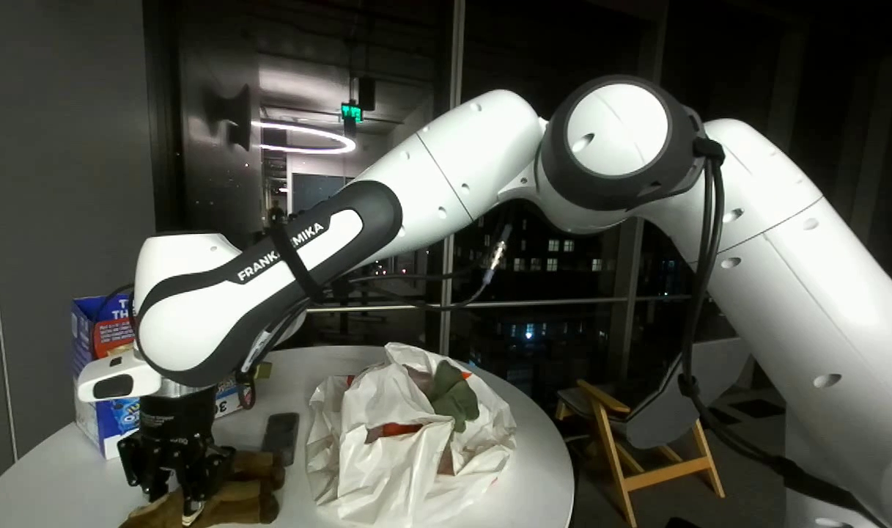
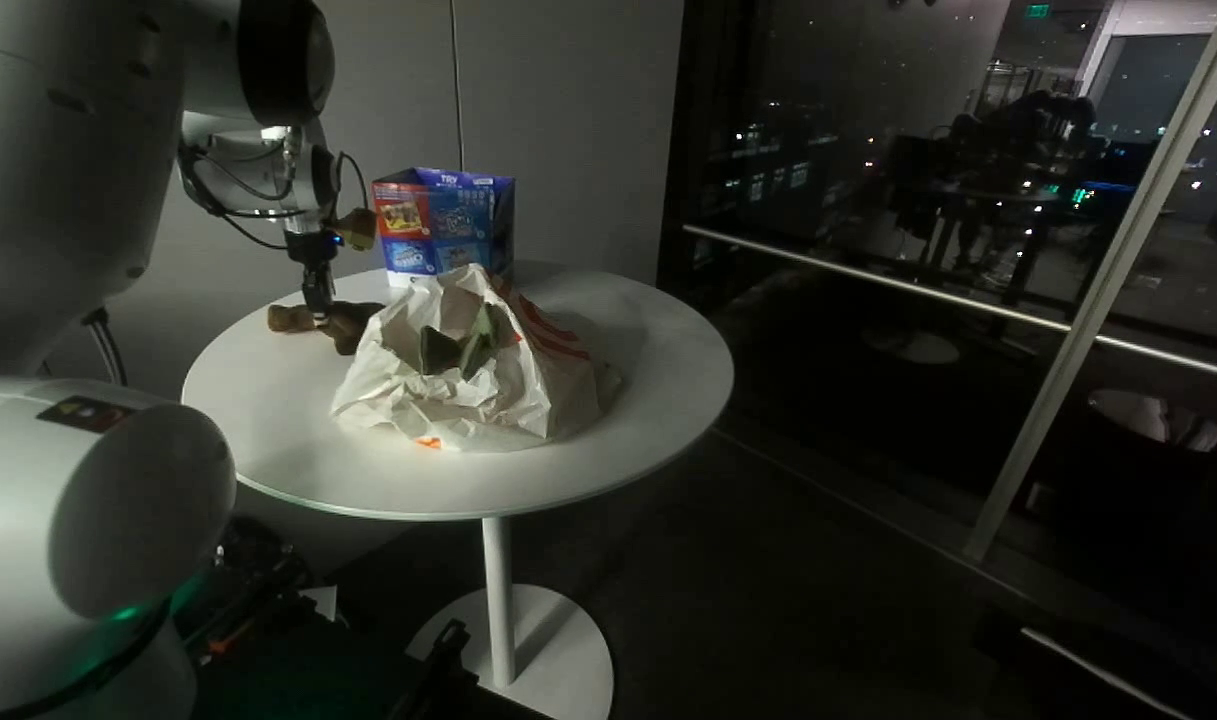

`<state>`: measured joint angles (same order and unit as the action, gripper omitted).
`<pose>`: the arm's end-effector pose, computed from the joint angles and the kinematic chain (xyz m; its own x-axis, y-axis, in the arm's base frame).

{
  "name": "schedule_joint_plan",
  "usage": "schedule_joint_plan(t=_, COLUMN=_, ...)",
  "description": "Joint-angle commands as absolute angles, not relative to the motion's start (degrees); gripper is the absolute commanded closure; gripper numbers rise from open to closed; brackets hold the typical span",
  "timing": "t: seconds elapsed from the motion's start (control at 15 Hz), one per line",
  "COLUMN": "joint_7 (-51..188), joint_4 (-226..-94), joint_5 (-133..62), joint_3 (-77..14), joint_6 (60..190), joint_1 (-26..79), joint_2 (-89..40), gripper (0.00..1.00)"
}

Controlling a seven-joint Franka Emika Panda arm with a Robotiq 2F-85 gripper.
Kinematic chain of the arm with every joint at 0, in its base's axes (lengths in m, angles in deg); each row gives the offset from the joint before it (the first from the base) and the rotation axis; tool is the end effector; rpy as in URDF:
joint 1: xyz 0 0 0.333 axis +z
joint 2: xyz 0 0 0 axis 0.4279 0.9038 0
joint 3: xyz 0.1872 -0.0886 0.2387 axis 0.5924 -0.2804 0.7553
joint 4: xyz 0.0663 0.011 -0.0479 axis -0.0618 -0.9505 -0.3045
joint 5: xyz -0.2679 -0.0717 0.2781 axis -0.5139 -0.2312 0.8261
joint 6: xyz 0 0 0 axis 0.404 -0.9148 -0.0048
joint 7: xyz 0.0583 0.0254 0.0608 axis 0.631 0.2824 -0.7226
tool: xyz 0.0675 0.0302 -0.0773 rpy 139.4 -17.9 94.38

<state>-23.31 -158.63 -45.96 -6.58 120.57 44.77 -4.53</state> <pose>0.5617 0.4227 0.2891 -0.6687 0.7431 0.0236 0.7418 0.6647 0.0892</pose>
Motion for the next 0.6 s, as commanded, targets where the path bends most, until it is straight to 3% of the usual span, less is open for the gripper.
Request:
schedule_joint_plan(t=0.0, joint_7=-25.44, joint_4=-158.34, joint_5=-43.77, joint_3=-5.92, joint_6=120.16, joint_1=44.14, joint_2=-5.01, gripper=0.85)
schedule_joint_plan(t=0.13, joint_7=-24.84, joint_4=-158.93, joint_5=-43.31, joint_3=-5.97, joint_6=120.11, joint_1=44.06, joint_2=-5.95, gripper=0.9)
schedule_joint_plan(t=0.53, joint_7=-17.03, joint_4=-165.75, joint_5=-43.9, joint_3=-7.47, joint_6=121.4, joint_1=44.31, joint_2=-17.26, gripper=0.89)
